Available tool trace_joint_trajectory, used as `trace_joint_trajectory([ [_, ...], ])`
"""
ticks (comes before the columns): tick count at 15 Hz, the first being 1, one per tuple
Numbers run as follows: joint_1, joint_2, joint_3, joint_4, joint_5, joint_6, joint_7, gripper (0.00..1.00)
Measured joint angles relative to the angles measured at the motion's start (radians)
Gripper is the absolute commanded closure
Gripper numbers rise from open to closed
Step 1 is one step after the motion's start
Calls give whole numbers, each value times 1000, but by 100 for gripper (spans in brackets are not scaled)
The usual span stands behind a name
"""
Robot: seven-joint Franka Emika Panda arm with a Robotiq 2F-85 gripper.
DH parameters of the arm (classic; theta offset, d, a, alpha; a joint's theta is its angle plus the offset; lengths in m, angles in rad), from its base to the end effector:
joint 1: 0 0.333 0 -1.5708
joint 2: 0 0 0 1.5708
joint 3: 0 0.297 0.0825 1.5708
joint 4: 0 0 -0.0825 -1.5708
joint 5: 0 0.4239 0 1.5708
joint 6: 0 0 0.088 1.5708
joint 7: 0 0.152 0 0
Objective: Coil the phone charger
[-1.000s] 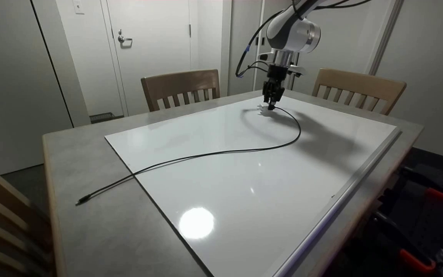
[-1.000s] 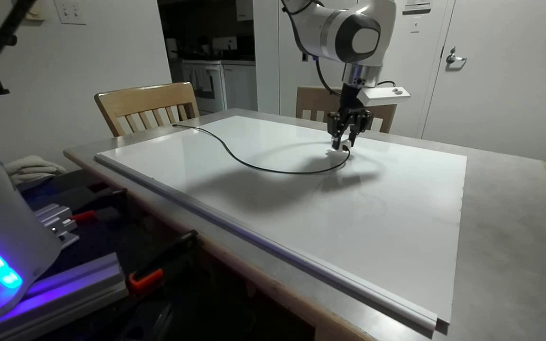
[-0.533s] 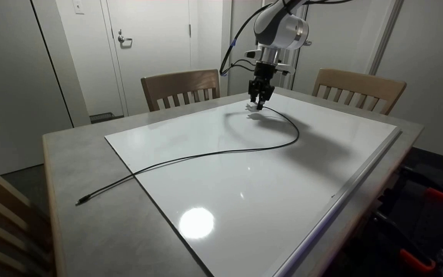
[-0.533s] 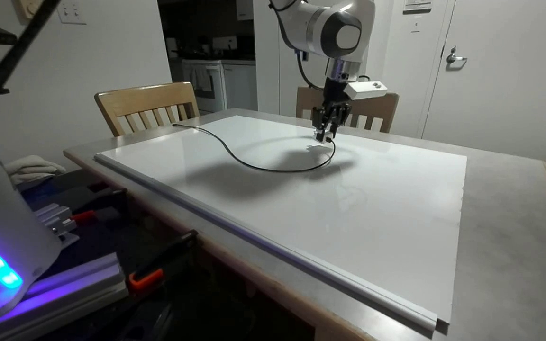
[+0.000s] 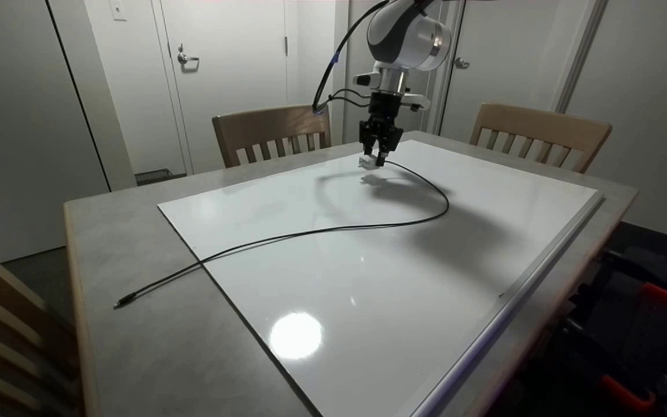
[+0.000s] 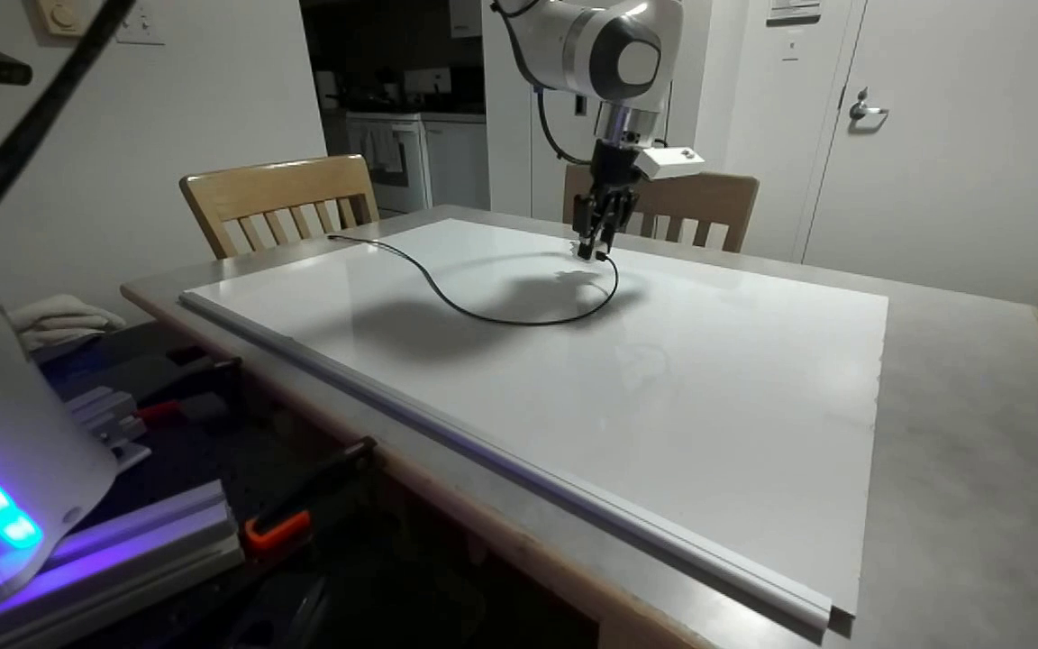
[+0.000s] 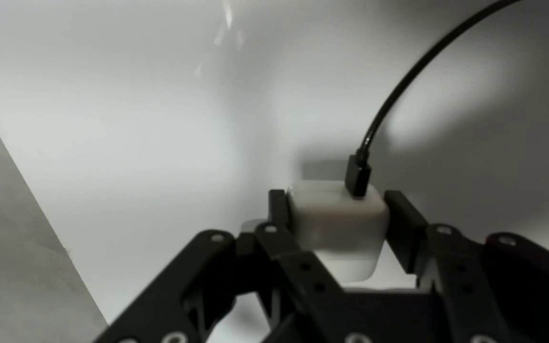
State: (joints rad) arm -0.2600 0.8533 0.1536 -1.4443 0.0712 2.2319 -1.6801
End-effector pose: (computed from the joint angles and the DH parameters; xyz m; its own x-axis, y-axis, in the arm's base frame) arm 0.7249 -0.0832 0.0952 0.0939 0.9802 0.1742 0.9951 -0.0869 -0.0469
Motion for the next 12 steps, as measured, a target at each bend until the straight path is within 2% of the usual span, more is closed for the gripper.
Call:
trace_joint_trajectory([
  [3, 6, 0, 0, 3, 0, -5, -8, 48],
  [4, 6, 0, -1, 4, 0, -5, -9, 73],
  [9, 12, 0, 0, 3, 0, -6, -20, 73],
  [12, 44, 0, 1, 5, -6, -27, -61, 73],
])
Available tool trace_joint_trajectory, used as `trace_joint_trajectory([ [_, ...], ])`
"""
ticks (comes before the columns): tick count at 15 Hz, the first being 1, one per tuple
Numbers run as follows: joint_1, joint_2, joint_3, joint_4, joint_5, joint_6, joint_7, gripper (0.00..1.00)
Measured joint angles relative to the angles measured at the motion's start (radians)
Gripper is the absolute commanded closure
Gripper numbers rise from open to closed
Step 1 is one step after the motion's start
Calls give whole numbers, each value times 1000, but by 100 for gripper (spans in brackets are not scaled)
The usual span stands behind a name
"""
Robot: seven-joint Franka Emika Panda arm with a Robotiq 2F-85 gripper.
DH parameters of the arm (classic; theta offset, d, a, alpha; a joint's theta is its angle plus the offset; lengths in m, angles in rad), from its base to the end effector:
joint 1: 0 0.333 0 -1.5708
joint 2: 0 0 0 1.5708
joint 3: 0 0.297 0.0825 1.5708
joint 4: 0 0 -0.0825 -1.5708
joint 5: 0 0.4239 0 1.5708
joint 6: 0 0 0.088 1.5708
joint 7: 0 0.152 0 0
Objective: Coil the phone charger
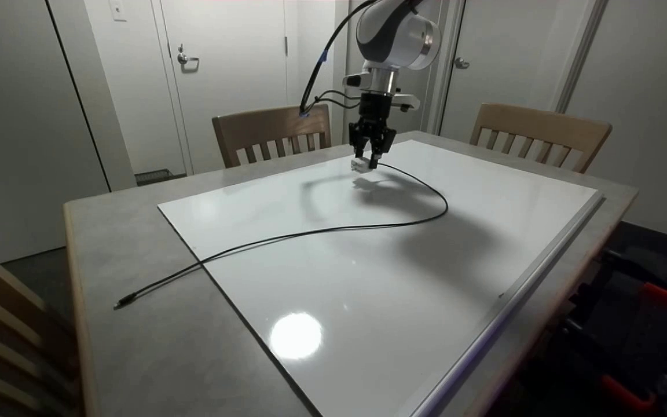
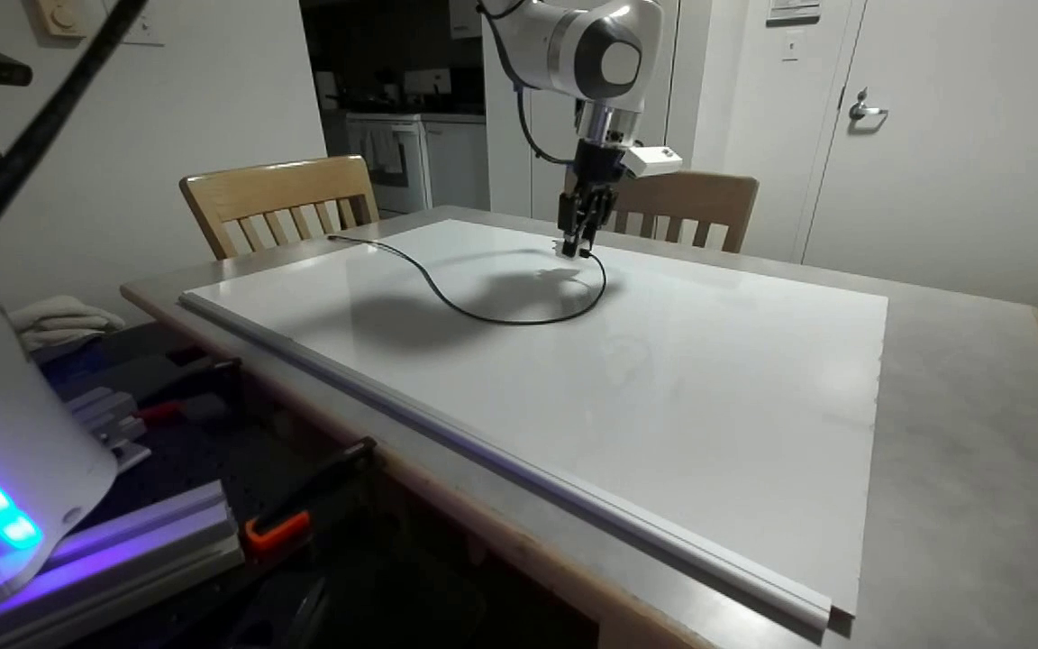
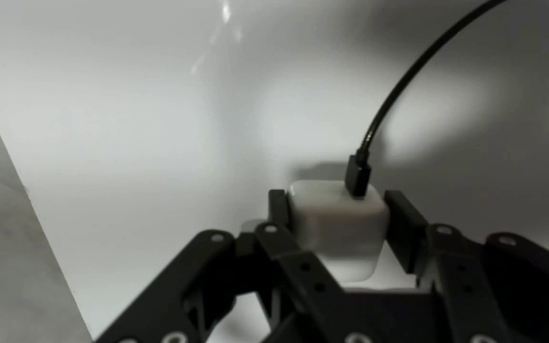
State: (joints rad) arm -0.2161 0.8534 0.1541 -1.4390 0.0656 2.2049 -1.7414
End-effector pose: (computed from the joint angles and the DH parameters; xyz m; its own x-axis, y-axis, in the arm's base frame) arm 0.7256 -0.0508 0.0954 -0.0145 0.9841 0.1768 0.9980 0.0250 -0.0572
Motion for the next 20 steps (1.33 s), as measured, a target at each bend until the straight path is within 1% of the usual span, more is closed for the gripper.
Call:
trace_joint_trajectory([
  [5, 57, 0, 2, 8, -8, -52, -65, 73],
  [9, 77, 0, 6, 8, -29, -116, -163, 73],
  [13, 98, 1, 3, 11, -96, -169, -242, 73],
  [17, 126, 25, -13, 46, -174, -180, -302, 73],
  [18, 131, 36, -17, 60, -186, -180, -315, 23],
  [19, 135, 48, -20, 76, -197, -180, -327, 21],
  [20, 138, 58, -22, 89, -204, -180, -336, 16],
])
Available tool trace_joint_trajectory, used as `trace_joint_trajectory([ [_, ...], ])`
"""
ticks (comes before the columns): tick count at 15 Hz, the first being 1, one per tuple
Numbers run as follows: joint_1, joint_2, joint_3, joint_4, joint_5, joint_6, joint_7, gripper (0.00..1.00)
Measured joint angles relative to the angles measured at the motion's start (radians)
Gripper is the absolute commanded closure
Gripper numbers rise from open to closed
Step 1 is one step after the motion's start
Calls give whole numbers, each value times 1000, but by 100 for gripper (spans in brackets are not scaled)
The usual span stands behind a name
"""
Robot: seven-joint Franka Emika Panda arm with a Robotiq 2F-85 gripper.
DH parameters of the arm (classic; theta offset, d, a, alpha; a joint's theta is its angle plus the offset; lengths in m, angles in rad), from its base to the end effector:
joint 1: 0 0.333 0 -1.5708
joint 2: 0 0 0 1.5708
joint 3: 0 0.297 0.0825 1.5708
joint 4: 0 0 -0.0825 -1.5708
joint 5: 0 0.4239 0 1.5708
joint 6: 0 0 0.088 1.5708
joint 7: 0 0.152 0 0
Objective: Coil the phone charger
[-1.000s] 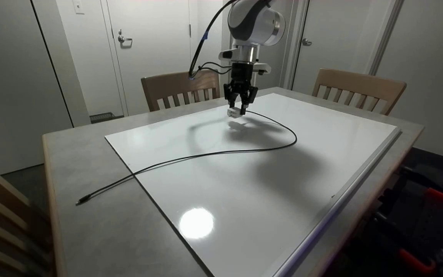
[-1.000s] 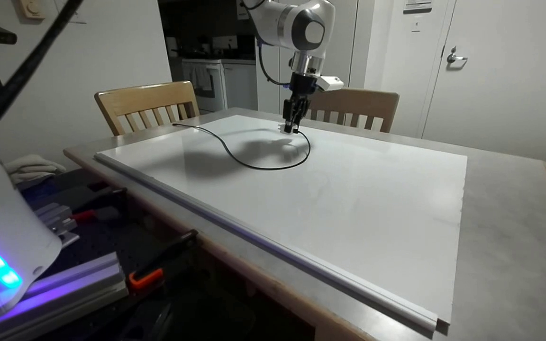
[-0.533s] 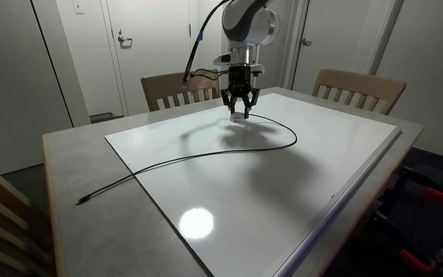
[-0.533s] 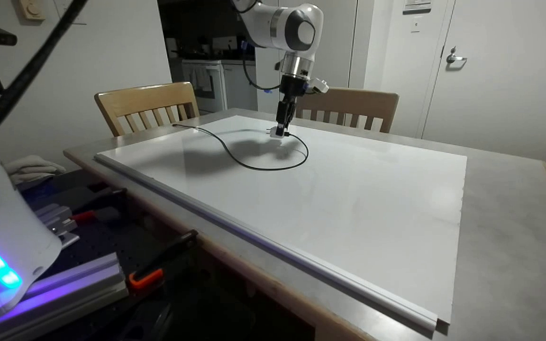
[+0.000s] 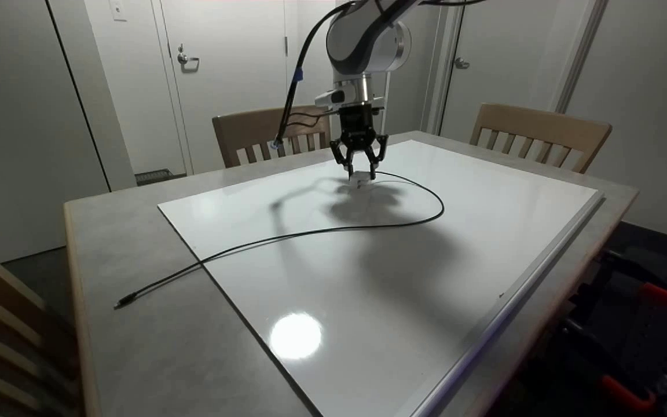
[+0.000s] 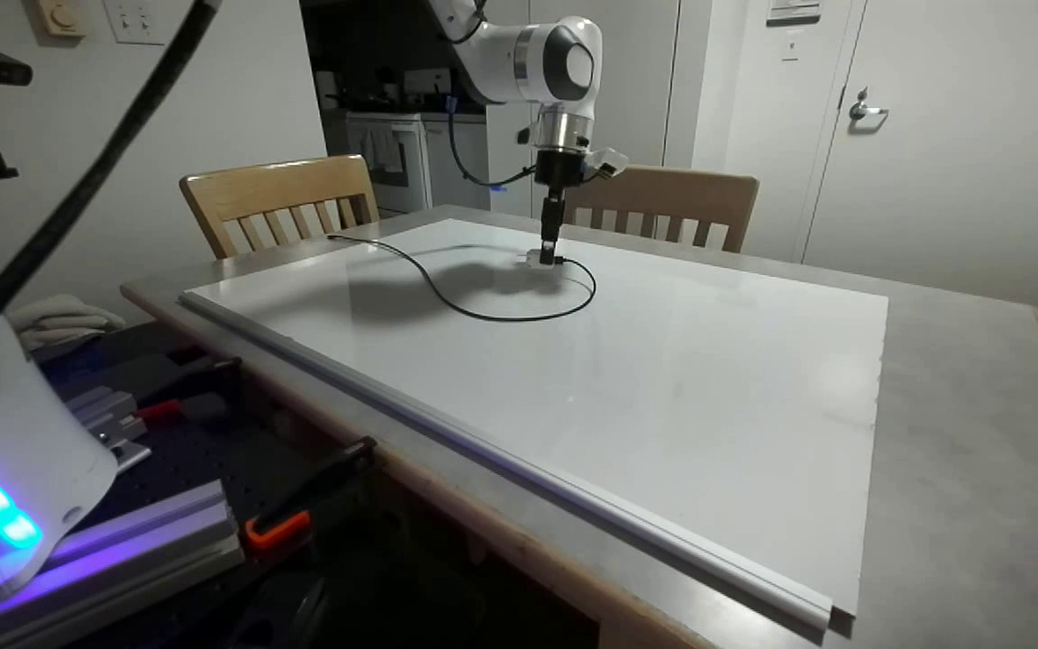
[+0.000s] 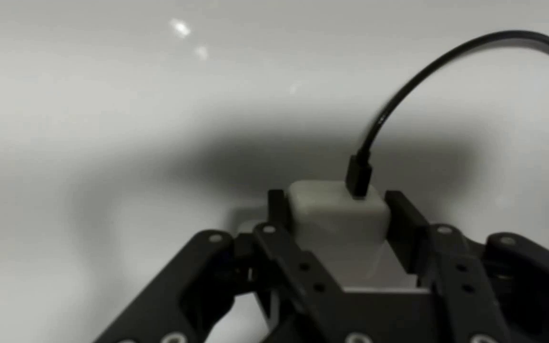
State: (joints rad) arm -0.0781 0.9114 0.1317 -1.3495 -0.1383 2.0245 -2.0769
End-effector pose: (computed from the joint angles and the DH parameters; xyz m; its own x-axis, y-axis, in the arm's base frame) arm 0.7163 0.0150 0.0788 -0.5492 0.8288 0.1066 0.8049 0.5590 -0.1991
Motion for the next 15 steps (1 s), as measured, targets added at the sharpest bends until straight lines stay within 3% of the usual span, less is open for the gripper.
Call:
trace_joint_trajectory([
  [2, 2, 16, -1, 26, -7, 0, -10, 2],
  [3, 3, 19, -2, 34, -7, 0, -10, 0],
  [8, -1, 15, -13, 72, 3, -8, -2, 0],
  [15, -36, 10, -32, 150, 89, -118, 110, 0],
])
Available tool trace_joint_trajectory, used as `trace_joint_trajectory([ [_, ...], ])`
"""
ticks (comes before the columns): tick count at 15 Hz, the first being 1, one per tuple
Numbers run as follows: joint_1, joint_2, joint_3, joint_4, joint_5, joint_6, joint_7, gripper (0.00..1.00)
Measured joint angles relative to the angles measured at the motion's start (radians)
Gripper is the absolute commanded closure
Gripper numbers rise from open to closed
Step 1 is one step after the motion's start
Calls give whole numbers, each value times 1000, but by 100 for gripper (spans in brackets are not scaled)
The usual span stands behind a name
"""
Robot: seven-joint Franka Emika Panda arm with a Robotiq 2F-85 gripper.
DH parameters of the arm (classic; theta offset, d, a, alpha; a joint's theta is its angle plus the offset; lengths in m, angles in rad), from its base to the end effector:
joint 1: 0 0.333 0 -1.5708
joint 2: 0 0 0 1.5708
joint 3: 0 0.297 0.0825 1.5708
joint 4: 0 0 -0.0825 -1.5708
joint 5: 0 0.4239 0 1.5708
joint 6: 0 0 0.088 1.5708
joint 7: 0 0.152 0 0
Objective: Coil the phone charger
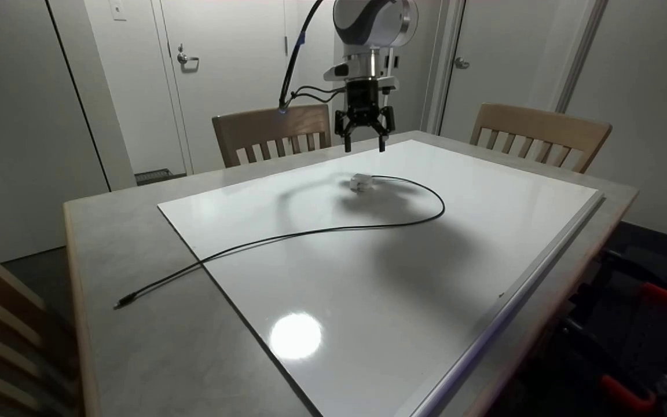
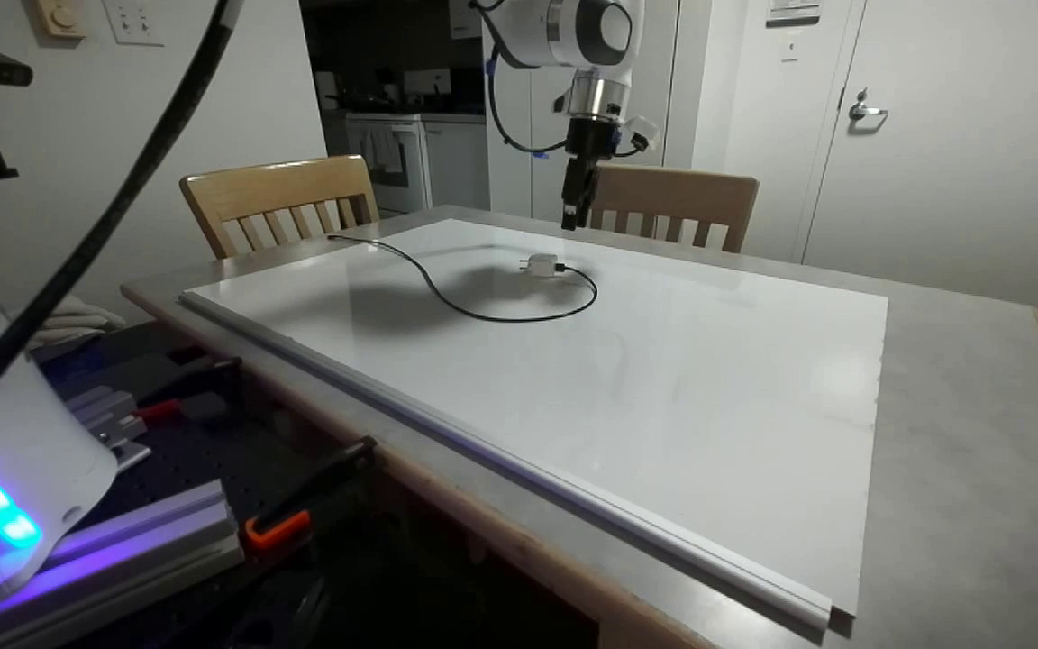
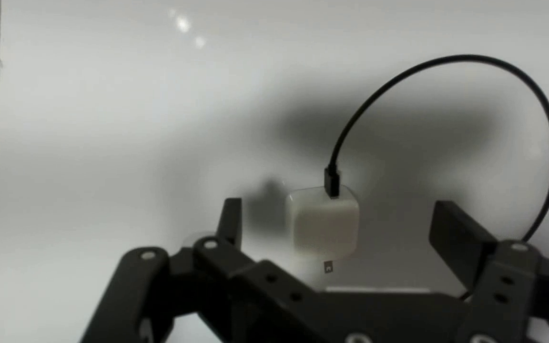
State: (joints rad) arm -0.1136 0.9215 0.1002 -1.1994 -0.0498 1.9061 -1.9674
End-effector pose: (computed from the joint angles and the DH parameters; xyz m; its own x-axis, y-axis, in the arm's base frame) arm 0.7446 -0.0289 0.1304 -0.3528 0.9286 0.1151 0.9122 0.3688 -0.1785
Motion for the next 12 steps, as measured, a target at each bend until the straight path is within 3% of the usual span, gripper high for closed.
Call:
trace_joint_trajectory([
  [6, 4, 10, -3, 18, 0, -22, 47, 0],
  [12, 88, 72, 0, 176, 0, -162, 198, 0],
])
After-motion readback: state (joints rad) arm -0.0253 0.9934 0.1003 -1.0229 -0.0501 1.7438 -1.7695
